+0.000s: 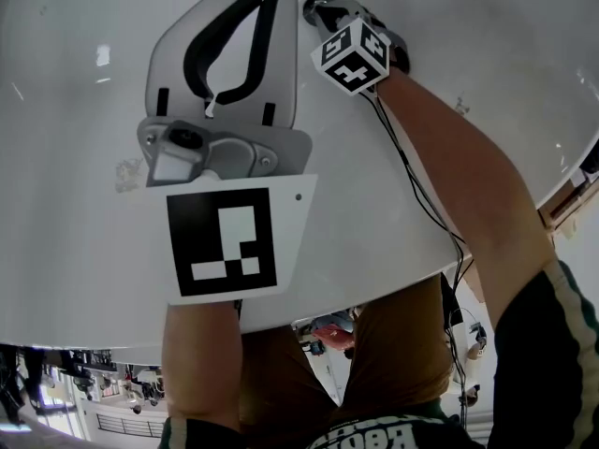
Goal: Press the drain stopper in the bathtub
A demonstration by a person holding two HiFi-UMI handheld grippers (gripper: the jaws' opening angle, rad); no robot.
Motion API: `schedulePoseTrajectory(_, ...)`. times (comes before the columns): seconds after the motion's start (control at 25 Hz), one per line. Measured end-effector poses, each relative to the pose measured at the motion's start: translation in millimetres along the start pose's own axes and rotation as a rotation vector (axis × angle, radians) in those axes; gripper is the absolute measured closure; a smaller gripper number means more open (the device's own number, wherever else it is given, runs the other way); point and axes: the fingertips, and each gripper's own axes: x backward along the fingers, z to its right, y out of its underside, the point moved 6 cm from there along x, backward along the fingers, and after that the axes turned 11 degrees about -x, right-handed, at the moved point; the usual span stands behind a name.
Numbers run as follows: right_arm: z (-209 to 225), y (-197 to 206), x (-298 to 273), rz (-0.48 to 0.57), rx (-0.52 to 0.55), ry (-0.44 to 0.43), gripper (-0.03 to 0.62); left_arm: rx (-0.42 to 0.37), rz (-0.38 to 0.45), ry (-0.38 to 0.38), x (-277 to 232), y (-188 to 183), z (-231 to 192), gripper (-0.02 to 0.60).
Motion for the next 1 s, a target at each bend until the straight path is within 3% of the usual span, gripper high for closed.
schedulePoseTrajectory(0.16,3.0,-3.0,-3.8,-0.055,-0.033,-0.038,0.582,-0.005,0.006,0.008,-2.7,0.8,2.4,0.58)
schedulePoseTrajectory(0.32,2.0,-3.5,-3.8,-0.066,0.009,-0.064,0.582,-0.032,-0.013,0.022,-2.8,2.5,7.0,0.58)
schedulePoseTrajectory(1.0,2.4,-4.5,-3.4,-0.065,-0.024,-0.039,0.582,-0.04,-0.012,0.021,-1.2,1.2,4.3,0.58)
